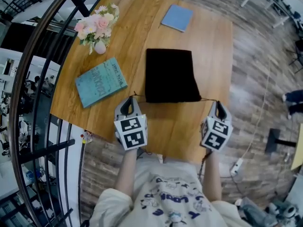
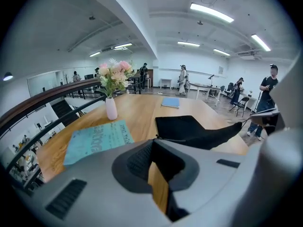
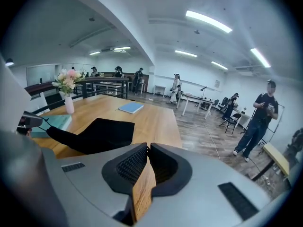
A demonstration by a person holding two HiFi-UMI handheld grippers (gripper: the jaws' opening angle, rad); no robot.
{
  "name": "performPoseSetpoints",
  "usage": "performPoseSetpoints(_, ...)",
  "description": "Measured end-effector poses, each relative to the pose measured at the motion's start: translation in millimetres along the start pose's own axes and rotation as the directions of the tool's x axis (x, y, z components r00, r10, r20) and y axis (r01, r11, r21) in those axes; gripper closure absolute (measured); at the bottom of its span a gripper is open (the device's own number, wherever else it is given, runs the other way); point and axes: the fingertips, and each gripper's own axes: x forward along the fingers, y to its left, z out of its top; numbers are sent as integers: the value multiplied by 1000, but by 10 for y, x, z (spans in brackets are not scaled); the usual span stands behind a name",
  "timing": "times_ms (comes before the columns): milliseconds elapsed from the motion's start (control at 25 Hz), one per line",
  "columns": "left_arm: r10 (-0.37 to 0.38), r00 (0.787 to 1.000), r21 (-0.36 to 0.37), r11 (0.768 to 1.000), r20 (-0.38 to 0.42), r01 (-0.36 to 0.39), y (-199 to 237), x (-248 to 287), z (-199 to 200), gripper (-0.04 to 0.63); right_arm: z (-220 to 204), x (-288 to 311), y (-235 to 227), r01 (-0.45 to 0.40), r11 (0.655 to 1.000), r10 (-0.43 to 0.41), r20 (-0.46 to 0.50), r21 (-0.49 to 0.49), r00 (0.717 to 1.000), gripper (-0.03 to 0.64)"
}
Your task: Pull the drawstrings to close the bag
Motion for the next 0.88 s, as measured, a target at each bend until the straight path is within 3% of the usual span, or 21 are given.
performPoseSetpoints(440,46,995,-29,999,90,-43,111,-235,384,591,262,-226,-209,72,988,-80,51,136,995,594)
performPoseSetpoints(680,60,992,-52,997,107,-55,212,-345,503,591,508,-351,-407,144,983,-157,118,116,980,594)
performPoseSetpoints(880,77,991,-72,995,106,-70,333,-366,543,591,467,-329,-530,184,973,-199,109,136,974,594)
